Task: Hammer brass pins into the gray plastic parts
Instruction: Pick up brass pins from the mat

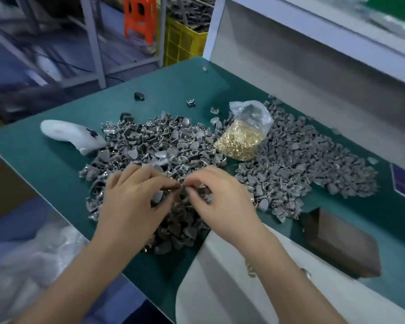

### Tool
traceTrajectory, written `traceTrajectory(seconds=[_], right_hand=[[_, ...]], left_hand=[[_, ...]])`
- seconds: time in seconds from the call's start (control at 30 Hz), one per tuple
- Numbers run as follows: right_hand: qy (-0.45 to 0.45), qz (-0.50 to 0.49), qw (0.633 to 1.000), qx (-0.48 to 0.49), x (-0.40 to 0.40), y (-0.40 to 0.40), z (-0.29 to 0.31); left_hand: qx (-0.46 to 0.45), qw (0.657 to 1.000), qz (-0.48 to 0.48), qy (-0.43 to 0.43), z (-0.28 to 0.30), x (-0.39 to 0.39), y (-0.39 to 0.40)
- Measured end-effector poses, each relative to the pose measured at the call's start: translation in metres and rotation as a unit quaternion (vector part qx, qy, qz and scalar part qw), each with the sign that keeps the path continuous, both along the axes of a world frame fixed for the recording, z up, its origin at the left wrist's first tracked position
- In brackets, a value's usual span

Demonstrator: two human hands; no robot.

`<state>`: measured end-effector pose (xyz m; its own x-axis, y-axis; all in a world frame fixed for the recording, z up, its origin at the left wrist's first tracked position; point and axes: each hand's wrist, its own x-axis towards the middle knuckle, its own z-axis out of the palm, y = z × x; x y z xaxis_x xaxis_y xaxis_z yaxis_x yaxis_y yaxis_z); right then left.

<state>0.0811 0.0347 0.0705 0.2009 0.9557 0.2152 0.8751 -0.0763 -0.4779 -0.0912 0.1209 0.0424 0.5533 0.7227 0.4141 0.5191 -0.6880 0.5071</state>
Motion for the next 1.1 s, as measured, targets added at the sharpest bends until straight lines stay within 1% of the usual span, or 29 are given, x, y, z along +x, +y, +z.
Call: traceTrajectory(seconds=[0.07,0.23,0.43,0.53,0.7,0.83,0.93,1.1], right_hand=[[-0.007,-0.004,1.0,-0.006,0.0,0.006,-0.001],[-0.015,-0.003,1.0,-0.02,0.001,0.013,-0.007],[-0.004,-0.023,1.0,0.014,0.022,-0.007,-0.003],[0.015,-0.053,0.998,0.032,0.041,-0.035,-0.001],[0.02,-0.101,0.995,0.009,0.062,-0.094,-0.009],[0.069,-0.106,0.992,-0.012,0.055,-0.139,-0.019],[0.089,-0.115,0.989,-0.007,0.049,-0.165,-0.027],[0.055,-0.1,0.993,0.016,0.046,-0.181,-0.04]], left_hand=[[-0.005,1.0,0.001,-0.001,0.001,-0.001,0.002],[-0.05,0.999,0.006,0.006,0.0,-0.008,0.006],[-0.059,0.998,-0.004,-0.038,-0.002,-0.006,-0.004],[-0.054,0.996,-0.049,-0.057,-0.002,0.008,-0.02],[-0.039,0.987,-0.138,-0.075,-0.01,0.03,-0.052],[0.014,0.978,-0.2,-0.063,-0.017,0.04,-0.078],[-0.004,0.97,-0.23,-0.074,-0.018,0.046,-0.089],[-0.056,0.965,-0.25,-0.051,-0.027,0.053,-0.096]])
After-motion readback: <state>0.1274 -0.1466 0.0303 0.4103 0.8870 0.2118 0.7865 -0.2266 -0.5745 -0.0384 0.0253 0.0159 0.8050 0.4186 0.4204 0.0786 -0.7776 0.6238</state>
